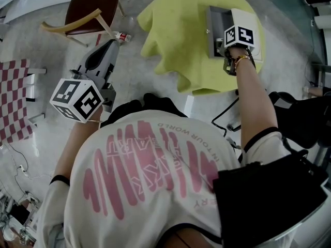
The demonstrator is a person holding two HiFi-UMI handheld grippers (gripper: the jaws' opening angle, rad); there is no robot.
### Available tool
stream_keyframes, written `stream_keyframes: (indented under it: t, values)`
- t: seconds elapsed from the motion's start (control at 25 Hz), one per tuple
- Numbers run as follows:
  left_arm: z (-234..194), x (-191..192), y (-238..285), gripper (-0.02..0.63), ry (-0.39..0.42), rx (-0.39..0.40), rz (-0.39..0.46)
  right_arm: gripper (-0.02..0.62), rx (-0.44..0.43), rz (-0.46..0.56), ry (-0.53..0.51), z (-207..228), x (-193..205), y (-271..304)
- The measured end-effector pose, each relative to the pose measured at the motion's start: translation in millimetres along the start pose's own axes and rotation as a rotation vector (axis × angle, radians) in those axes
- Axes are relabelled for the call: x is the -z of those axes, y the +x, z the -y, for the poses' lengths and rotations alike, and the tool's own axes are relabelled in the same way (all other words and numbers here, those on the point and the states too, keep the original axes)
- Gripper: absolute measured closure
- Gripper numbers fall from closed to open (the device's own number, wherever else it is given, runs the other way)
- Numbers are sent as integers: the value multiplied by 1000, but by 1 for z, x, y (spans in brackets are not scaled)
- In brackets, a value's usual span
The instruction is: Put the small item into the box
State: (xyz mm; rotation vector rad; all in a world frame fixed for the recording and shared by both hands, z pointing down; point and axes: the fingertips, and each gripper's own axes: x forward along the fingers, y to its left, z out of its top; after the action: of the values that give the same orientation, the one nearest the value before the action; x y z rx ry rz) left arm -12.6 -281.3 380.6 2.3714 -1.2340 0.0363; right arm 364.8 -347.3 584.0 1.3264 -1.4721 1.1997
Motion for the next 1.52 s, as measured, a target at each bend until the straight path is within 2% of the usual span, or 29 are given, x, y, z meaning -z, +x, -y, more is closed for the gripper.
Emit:
stream_keyframes:
  t: [0.12, 0.52, 0.96, 1.52]
  values:
    - [2, 0, 0, 600, 24, 2, -4, 431, 0, 6, 9, 0, -1, 0]
    - [-5, -3, -9, 600, -17, -12, 7, 425, 0, 16, 25, 0, -1, -3]
    - [-8, -3, -16, 600, -17, -21, 15, 423, 2, 22, 33, 2, 0, -2]
    - [-11, 4, -20, 600, -39, -33, 15, 390, -10, 9, 6, -3, -1, 0]
